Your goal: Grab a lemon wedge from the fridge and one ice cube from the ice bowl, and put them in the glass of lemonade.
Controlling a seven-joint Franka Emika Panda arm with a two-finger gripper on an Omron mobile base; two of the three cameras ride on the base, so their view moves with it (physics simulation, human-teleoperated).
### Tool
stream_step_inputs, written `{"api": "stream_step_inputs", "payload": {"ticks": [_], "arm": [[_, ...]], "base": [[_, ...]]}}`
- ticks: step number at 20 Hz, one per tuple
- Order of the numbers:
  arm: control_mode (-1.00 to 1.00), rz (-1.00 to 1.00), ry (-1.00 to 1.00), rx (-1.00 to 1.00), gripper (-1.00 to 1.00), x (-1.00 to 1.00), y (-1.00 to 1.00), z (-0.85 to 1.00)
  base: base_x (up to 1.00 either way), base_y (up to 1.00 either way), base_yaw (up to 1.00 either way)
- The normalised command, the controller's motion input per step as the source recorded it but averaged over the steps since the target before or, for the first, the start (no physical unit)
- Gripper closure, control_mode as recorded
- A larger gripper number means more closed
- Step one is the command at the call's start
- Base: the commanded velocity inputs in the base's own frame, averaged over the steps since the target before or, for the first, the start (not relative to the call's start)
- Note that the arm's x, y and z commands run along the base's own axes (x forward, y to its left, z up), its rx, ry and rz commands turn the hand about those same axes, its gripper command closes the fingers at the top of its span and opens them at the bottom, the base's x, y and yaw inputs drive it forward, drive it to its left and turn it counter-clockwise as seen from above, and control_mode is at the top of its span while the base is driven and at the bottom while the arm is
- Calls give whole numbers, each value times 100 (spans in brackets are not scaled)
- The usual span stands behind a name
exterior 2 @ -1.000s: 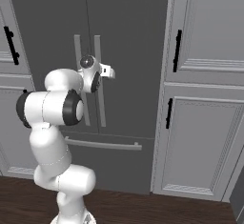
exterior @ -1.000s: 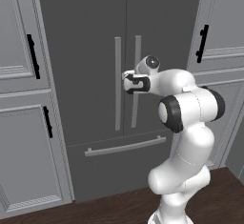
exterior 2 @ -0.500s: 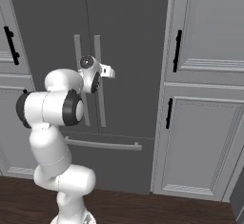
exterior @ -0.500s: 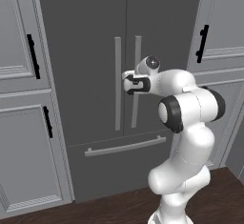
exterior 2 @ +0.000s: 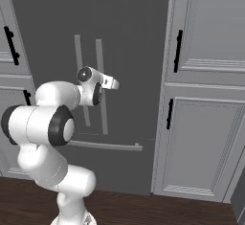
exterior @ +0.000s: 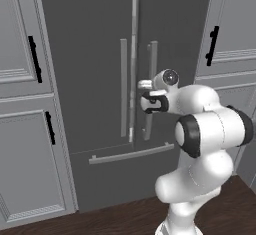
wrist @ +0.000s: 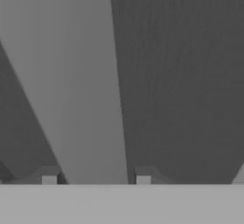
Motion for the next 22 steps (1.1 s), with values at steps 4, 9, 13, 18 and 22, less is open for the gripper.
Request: {"api": "stream_step_inputs", "payload": {"ticks": [4,9,13,18,22], "arm": [[-100,-12,-8,16,100,-88,-93,18],[-100,-11,0,22,100,-83,-100,49],[-100,-12,0,26,100,-89,-100,45],[-100,-16,0,25,100,-75,-100,41],[-100,-15,0,10,-100,-53,-46,44]], "base": [[0,0,0],[0,0,0],[0,0,0],[0,0,0],[0,0,0]]}}
